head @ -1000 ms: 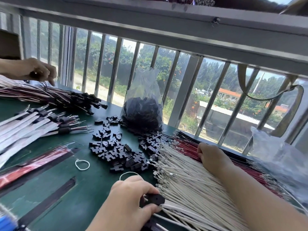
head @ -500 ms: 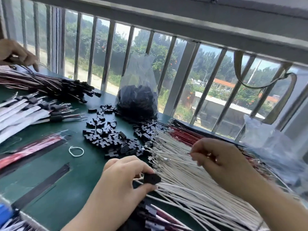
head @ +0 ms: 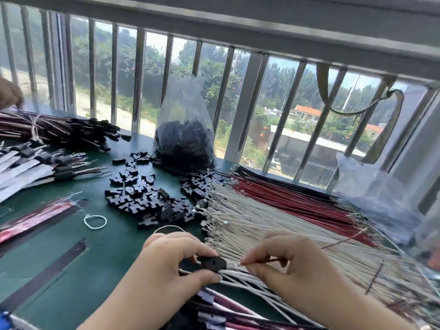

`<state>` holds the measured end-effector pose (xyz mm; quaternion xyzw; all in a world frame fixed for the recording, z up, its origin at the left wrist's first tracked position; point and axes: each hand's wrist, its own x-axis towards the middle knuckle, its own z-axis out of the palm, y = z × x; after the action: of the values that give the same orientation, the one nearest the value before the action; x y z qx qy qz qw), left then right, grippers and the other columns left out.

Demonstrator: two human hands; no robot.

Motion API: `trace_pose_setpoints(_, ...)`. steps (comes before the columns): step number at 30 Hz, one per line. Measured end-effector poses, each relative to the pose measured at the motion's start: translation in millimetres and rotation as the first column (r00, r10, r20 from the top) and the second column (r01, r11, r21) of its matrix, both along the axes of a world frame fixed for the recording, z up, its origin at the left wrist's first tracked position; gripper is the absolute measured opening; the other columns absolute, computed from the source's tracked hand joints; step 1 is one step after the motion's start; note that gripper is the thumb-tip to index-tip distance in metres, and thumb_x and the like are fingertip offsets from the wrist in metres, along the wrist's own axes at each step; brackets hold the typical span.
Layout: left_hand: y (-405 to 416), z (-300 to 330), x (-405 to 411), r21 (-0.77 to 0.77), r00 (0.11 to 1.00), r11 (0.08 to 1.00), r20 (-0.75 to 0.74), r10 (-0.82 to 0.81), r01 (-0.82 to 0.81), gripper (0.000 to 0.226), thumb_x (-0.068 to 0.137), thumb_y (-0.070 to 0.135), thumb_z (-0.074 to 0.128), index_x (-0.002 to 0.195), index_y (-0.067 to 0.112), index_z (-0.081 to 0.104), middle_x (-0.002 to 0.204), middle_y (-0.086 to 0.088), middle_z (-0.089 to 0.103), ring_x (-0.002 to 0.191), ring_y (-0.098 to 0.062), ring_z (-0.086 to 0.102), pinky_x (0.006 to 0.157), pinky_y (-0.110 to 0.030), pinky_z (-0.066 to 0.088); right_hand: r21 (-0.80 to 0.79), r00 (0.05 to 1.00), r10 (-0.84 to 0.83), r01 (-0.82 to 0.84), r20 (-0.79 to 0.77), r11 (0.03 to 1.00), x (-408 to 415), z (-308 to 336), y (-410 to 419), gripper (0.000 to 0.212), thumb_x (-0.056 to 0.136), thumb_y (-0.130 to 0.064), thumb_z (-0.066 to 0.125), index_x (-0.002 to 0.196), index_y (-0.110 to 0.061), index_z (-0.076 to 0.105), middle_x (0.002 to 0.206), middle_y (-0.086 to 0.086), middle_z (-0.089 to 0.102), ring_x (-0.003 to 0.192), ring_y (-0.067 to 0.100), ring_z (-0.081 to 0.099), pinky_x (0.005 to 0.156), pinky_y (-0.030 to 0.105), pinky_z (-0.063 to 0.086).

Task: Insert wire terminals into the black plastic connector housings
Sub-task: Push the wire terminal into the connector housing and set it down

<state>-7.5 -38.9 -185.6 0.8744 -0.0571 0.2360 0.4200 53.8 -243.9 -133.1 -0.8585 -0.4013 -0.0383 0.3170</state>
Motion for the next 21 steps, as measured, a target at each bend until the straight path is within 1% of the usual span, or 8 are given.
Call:
trace_pose_setpoints(3,0.8,-0.3,0.5,-0.016,1.0,1.0,-0.022,-0.018,0.017,0.03,0.057,0.05,0.083,0.08,0.058,0.065,0.086,0.031,0.064,0.084,0.001,0.058,0.085,-0.03,0.046,-0.002,1.0,0.005,-0.005,0.013,1.0,0.4,-0.2,0.0,0.026,0.076,-0.016,0.078,0.076,-0.042,0.074,0.077,-0.03,0.063,0.078,-0.007,0.06,0.064,0.001,0.041)
trace_pose_setpoints(5,0.8,1.4,0.2,-0.028,0.999,0.999,-0.014,-0.034,0.033,0.033,0.056,0.05,0.083,0.083,0.058,0.065,0.085,0.029,0.065,0.084,0.001,0.058,0.083,-0.027,0.046,-0.009,1.0,0.001,-0.001,0.019,1.0,0.2,-0.5,-0.1,0.027,0.075,-0.016,0.078,0.074,-0.042,0.073,0.078,-0.029,0.063,0.078,-0.006,0.06,0.065,0.002,0.042)
trace_pose_setpoints(8,0.5,4.0,0.0,-0.048,0.997,0.996,0.005,-0.072,0.072,0.031,0.054,0.047,0.077,0.082,0.054,0.067,0.081,0.025,0.067,0.081,0.001,0.062,0.073,-0.018,0.048,-0.012,1.0,-0.003,0.003,0.008,1.0,-0.6,-0.7,-0.5,0.027,0.075,-0.015,0.078,0.073,-0.042,0.074,0.077,-0.027,0.064,0.076,-0.005,0.06,0.063,0.004,0.042)
trace_pose_setpoints(11,1.0,4.1,0.1,-0.075,0.996,0.993,0.01,-0.09,0.09,0.03,0.052,0.043,0.076,0.08,0.048,0.07,0.078,0.021,0.068,0.078,0.0,0.063,0.067,-0.014,0.049,-0.008,1.0,-0.006,0.006,-0.004,1.0,-1.4,0.0,-0.3,0.028,0.076,-0.017,0.078,0.077,-0.044,0.073,0.076,-0.025,0.064,0.074,-0.004,0.06,0.061,0.005,0.041)
trace_pose_setpoints(14,2.2,3.6,-0.4,-0.067,0.996,0.994,0.028,-0.085,0.087,0.03,0.051,0.04,0.08,0.079,0.047,0.071,0.077,0.02,0.068,0.075,0.0,0.063,0.06,-0.006,0.044,-0.021,1.0,-0.016,0.016,-0.013,1.0,-1.9,0.7,0.8,0.026,0.076,-0.022,0.077,0.078,-0.047,0.071,0.077,-0.023,0.064,0.074,-0.003,0.059,0.063,0.006,0.041)
trace_pose_setpoints(16,2.5,3.3,0.3,-0.053,0.996,0.994,0.015,-0.091,0.092,0.03,0.052,0.039,0.082,0.078,0.047,0.071,0.078,0.021,0.068,0.076,-0.001,0.063,0.061,-0.007,0.044,-0.026,1.0,-0.017,0.017,-0.012,1.0,-2.4,0.5,1.8,0.026,0.076,-0.022,0.078,0.078,-0.048,0.071,0.076,-0.022,0.064,0.075,-0.003,0.058,0.065,0.007,0.041)
trace_pose_setpoints(19,1.9,1.2,1.6,-0.023,0.995,0.995,0.002,-0.095,0.095,0.029,0.055,0.04,0.082,0.079,0.048,0.07,0.083,0.023,0.066,0.079,-0.002,0.062,0.071,-0.015,0.048,-0.043,1.0,-0.018,0.018,0.001,0.999,-4.4,-3.2,3.7,0.027,0.076,-0.022,0.077,0.081,-0.047,0.07,0.078,-0.023,0.064,0.078,-0.001,0.059,0.065,0.009,0.042)
trace_pose_setpoints(21,0.2,0.6,1.8,-0.016,0.995,0.995,-0.011,-0.097,0.097,0.03,0.058,0.03,0.086,0.078,0.046,0.07,0.085,0.023,0.065,0.081,-0.002,0.062,0.074,-0.018,0.048,-0.077,1.0,-0.014,0.015,0.018,0.997,-6.9,-8.4,7.1,0.028,0.078,-0.024,0.075,0.086,-0.049,0.066,0.085,-0.025,0.063,0.083,-0.001,0.06,0.068,0.013,0.046)
